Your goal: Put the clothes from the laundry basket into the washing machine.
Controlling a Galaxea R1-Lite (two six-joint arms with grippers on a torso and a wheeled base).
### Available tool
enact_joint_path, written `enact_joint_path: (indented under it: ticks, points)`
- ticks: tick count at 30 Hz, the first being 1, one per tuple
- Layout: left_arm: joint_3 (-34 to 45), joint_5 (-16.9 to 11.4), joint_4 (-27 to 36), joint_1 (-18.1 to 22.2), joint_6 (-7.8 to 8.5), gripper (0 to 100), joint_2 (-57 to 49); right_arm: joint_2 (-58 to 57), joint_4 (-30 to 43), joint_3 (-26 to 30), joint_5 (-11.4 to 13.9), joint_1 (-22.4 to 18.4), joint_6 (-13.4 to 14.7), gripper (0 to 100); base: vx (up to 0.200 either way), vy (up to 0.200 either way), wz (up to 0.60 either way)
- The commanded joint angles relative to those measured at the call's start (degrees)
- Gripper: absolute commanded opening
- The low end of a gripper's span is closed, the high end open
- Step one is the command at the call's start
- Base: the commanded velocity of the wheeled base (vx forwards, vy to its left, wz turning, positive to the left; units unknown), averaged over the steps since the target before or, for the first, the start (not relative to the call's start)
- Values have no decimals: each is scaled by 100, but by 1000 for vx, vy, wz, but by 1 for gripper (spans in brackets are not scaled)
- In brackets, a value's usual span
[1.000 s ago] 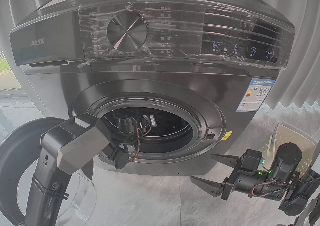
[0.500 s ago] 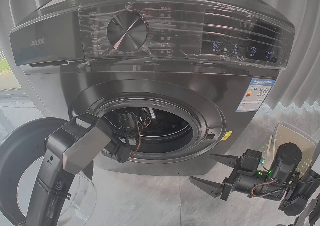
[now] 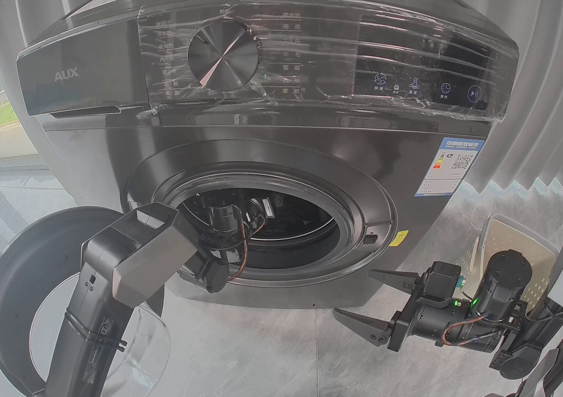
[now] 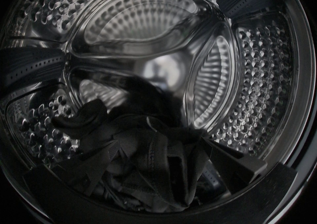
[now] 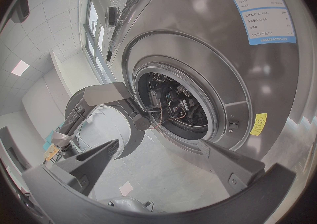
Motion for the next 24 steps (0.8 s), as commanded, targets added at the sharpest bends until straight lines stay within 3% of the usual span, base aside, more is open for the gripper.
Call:
enact_joint_path:
  ticks: [1,8,16,24]
  points:
    - [723,3,-13,-104,1,100,-208,-37,-1,1,3,-5,-1,100,0,0,0]
    - [1953,-6,-163,-271,27,100,-472,-55,-1,-8,3,4,-1,100,0,0,0]
    - [2428,-14,-391,-359,45,100,-648,-55,-1,-8,3,4,-10,100,0,0,0]
    - [3492,-14,-945,-666,10,100,-1166,-55,-1,-8,3,4,-10,100,0,0,0]
